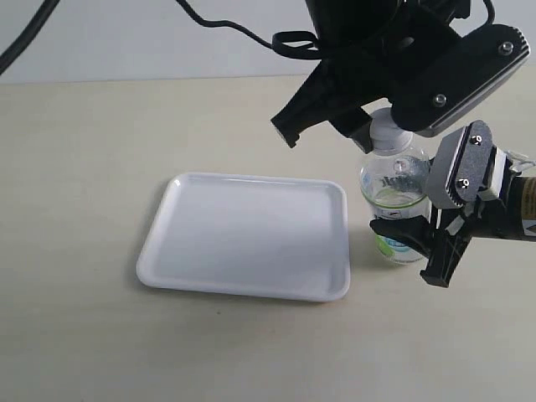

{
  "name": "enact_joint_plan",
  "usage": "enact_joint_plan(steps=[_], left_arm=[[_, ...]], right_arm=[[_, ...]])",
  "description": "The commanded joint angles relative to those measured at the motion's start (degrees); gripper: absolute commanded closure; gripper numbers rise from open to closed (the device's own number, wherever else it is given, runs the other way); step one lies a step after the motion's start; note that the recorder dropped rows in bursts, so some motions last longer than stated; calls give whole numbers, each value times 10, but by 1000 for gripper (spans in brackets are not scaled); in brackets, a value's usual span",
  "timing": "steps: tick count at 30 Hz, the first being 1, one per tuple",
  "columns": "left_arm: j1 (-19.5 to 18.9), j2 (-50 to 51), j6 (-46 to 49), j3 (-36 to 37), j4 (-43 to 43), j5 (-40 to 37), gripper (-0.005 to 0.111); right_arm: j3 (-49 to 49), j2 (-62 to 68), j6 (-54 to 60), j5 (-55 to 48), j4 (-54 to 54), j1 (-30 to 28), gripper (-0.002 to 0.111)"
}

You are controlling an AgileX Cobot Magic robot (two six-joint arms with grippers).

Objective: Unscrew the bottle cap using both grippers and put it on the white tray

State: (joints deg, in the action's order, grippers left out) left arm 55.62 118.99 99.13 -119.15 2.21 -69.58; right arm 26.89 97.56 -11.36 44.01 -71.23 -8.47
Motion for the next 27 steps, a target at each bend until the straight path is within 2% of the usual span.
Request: enact_joint_plan(steps=[1, 15, 27], left_arm=[[4, -3, -9, 2, 2, -4, 106], [4, -3, -127, 2, 4, -4, 107], [4, -4, -128, 2, 4, -4, 107]], right_arm=[[-2, 5, -5, -35, -18, -3, 108], [-2, 5, -7, -34, -18, -3, 108], [-2, 5, -14, -29, -18, -3, 108]])
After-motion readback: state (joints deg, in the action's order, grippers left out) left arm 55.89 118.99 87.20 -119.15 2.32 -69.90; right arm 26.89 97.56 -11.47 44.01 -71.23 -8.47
